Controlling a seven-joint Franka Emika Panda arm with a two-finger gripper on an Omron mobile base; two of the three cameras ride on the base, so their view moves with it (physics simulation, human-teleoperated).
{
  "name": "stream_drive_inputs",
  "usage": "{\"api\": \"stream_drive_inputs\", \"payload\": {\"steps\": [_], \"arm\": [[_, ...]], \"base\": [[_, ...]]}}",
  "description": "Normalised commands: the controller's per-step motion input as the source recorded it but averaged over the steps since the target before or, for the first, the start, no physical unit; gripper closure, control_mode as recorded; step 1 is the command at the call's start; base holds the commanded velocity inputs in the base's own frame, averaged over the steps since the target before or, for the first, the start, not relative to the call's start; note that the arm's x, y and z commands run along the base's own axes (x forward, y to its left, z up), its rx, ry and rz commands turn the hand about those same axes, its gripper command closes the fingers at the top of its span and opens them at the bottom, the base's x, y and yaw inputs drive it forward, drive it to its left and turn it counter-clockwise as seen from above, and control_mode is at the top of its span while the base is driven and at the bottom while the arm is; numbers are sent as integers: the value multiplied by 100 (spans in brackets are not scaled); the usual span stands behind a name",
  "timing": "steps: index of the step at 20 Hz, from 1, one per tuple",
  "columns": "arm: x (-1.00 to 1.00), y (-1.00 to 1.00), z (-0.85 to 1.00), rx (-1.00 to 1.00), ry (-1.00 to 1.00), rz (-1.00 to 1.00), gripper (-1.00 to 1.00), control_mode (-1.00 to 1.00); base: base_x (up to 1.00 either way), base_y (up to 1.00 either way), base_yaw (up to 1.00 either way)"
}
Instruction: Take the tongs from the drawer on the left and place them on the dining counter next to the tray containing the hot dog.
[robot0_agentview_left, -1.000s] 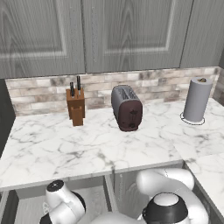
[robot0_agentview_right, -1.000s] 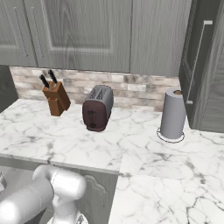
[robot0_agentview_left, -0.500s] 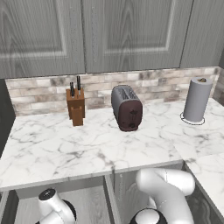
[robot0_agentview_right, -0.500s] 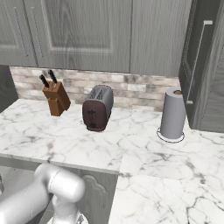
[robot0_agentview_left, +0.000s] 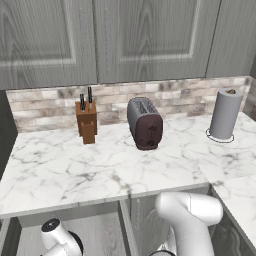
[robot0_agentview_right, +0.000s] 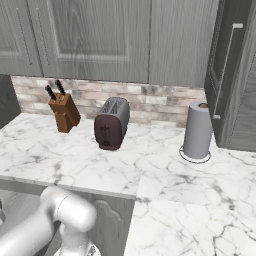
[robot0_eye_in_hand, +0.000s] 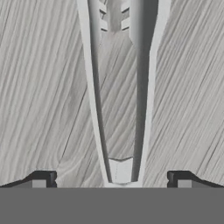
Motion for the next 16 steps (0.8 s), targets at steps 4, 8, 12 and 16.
{"api": "stream_drive_inputs", "payload": {"steps": [4, 8, 12, 16], "arm": [[0, 0, -21, 0, 0, 0, -100, -100], [0, 0, -22, 0, 0, 0, -100, -100], [0, 0, -21, 0, 0, 0, -100, -100], [0, 0, -18, 0, 0, 0, -100, -100]], "base": [[0, 0, 0], [0, 0, 0], [0, 0, 0], [0, 0, 0]]}}
